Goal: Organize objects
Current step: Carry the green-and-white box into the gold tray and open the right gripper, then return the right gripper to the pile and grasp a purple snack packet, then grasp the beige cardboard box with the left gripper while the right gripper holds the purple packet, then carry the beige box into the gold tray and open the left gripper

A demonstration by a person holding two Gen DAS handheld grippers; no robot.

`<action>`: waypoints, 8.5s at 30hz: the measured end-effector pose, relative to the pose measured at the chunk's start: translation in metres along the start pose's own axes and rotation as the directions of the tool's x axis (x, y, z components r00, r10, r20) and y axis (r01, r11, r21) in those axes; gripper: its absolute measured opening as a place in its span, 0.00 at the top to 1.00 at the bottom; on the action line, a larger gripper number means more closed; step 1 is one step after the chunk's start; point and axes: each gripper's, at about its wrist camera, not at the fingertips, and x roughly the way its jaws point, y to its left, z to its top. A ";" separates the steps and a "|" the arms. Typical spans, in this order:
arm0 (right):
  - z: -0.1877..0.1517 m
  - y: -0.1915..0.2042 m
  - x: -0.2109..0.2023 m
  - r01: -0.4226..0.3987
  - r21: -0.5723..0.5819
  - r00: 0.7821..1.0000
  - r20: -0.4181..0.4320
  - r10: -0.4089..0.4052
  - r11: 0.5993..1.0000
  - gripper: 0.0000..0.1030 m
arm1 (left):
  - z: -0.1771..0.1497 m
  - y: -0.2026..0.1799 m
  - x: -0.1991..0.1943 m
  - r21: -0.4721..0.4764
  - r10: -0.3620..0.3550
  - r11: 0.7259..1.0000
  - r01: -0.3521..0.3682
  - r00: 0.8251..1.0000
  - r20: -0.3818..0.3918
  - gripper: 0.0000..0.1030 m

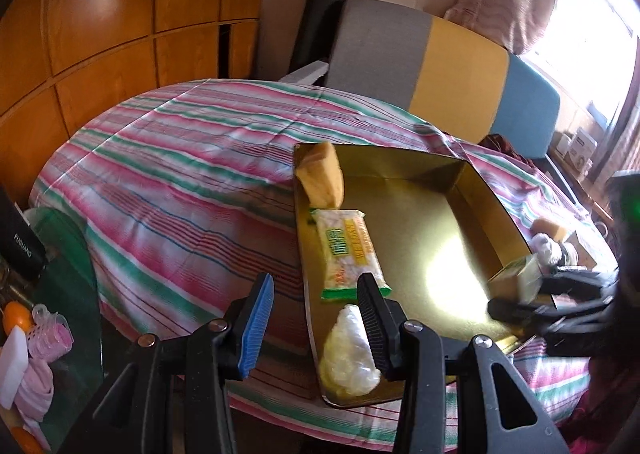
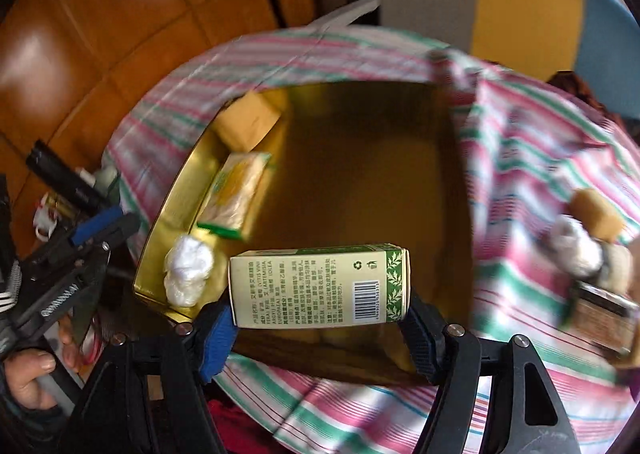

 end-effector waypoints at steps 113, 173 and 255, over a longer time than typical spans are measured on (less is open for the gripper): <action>-0.164 -0.409 -0.098 0.419 0.391 0.906 -0.243 -0.348 0.819 0.57 | 0.031 -0.364 0.135 0.237 -0.315 0.863 0.445 0.843 -0.435 0.47; -0.157 -0.410 -0.118 0.397 0.438 0.917 -0.233 -0.324 0.807 0.51 | 0.030 -0.492 0.088 0.599 -0.437 0.545 0.587 0.808 -0.394 0.52; -0.153 -0.400 -0.087 0.483 0.488 0.876 -0.263 -0.405 0.727 0.59 | 0.082 -0.084 0.104 0.076 -0.070 0.994 0.079 0.991 -0.112 0.26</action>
